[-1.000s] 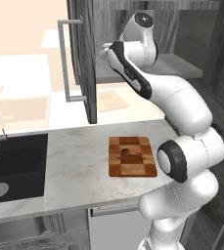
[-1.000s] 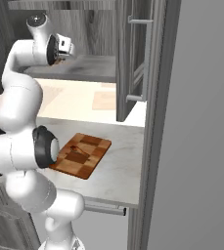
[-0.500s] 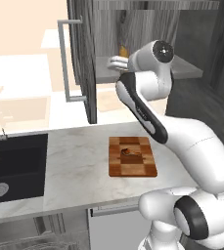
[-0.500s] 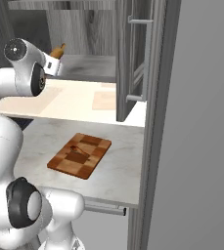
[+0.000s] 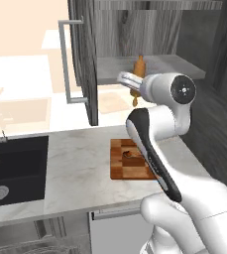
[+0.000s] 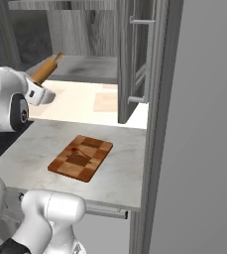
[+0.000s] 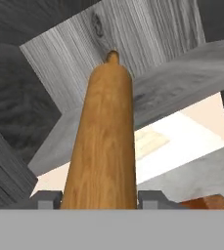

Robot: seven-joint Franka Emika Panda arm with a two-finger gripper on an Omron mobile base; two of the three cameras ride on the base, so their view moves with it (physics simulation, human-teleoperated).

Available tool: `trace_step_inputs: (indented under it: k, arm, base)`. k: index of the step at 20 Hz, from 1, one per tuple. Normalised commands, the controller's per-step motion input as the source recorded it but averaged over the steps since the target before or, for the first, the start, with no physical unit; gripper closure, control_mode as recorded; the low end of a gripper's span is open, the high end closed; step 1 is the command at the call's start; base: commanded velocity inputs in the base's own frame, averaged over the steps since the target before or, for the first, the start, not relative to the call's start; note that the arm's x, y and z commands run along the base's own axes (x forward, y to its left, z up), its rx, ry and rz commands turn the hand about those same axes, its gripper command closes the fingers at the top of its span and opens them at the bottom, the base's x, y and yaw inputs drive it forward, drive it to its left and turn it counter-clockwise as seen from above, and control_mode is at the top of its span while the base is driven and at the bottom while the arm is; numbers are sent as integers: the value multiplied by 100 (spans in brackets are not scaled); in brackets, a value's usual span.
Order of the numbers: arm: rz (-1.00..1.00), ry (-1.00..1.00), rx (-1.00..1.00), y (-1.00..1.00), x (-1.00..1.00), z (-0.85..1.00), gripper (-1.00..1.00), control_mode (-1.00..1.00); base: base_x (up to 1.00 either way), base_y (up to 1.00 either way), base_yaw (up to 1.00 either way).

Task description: Open the cabinet, retrieve the rolling pin, and place it next to the meat on the cutting board to prepare for tenderizing.

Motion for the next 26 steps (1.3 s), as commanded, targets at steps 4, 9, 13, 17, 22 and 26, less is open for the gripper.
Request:
trace_step_inputs:
  k: [4,9,13,17,22,26]
  arm:
    - [-13,3,11,0,-98,-1,100,-100]
    - [-14,3,0,0,-80,-26,100,-100]
    - [-7,7,0,0,-53,-32,100,-100]
    - [-3,10,0,-5,-41,-27,100,-100]
    - [0,13,0,-10,-23,-22,100,-100]
    - [-2,10,0,-11,-11,-23,100,-100]
  base:
    - [0,0,0]
    - [0,0,0]
    - [0,0,0]
    - [0,0,0]
    - [0,0,0]
    - [0,0,0]
